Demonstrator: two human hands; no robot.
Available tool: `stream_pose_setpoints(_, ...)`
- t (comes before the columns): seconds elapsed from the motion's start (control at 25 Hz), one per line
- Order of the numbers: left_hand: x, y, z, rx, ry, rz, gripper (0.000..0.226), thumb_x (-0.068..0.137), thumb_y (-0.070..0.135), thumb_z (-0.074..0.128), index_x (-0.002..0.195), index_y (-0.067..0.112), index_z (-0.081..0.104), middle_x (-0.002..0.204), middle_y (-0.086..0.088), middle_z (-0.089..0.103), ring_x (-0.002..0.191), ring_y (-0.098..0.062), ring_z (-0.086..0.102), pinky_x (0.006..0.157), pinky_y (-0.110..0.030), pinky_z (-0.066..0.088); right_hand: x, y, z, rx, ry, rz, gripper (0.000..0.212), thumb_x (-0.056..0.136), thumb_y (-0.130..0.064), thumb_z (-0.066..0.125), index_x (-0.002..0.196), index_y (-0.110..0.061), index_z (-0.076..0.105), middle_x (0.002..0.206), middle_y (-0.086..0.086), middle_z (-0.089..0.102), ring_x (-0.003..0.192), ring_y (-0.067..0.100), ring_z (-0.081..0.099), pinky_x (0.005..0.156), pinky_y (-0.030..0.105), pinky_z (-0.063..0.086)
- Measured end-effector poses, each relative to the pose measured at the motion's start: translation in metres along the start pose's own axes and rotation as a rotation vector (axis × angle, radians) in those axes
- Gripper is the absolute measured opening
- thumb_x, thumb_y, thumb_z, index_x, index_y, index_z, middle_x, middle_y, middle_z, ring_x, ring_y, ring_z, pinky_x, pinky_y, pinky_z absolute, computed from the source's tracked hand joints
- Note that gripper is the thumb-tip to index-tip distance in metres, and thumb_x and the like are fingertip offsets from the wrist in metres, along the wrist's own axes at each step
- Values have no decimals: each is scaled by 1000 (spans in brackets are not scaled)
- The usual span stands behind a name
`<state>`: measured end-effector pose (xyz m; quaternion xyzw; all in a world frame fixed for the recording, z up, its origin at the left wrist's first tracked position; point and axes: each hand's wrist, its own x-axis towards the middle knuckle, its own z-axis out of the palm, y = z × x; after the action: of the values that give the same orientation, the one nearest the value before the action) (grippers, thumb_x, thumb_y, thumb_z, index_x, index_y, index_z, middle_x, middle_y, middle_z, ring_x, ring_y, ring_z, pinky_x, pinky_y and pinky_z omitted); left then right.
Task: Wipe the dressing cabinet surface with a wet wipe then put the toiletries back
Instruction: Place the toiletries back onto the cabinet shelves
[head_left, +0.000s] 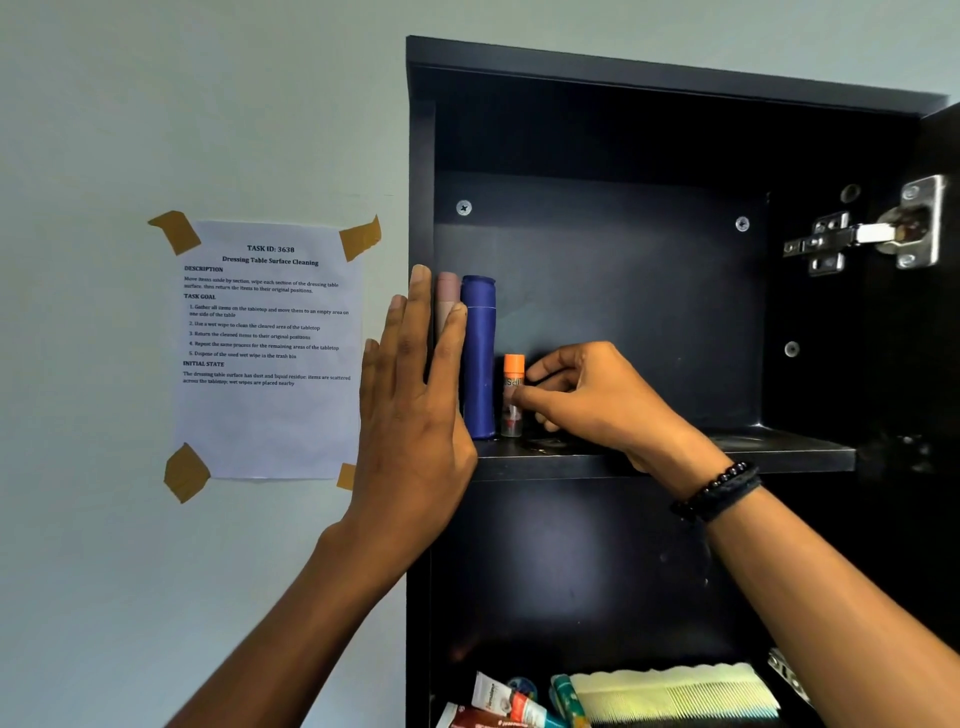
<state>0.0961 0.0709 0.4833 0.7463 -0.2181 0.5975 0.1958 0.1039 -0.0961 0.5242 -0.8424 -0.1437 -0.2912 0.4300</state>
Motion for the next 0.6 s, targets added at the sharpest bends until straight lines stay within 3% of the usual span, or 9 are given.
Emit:
stream_pose_setpoints(0.36, -11, 3, -8, 18, -80, -14, 73, 89, 4, 51, 151, 18, 15, 160, -3, 0, 148, -23, -1, 119, -48, 12, -18, -4, -2, -62, 72, 17, 36, 70, -42, 81, 93, -17, 67, 80, -3, 72, 74, 8, 67, 77, 33, 59)
stream_pose_setpoints(0.48, -16, 4, -12, 21, -112, -1, 69, 91, 6, 48, 151, 18, 15, 160, -5, 0, 148, -24, -3, 119, -48, 10, -27, -5, -1, -87, 112, -9, 41, 72, -42, 79, 100, -16, 66, 92, -4, 69, 88, 10, 65, 86, 33, 56)
stream_pose_setpoints(0.6, -24, 6, -17, 11, -141, 4, 61, 95, 17, 36, 151, 18, 12, 160, -4, -3, 148, -21, -8, 120, -47, 6, -43, -6, 1, -180, 172, -71, 48, 79, -42, 72, 118, -17, 61, 117, -4, 64, 113, 11, 57, 96, 26, 46)
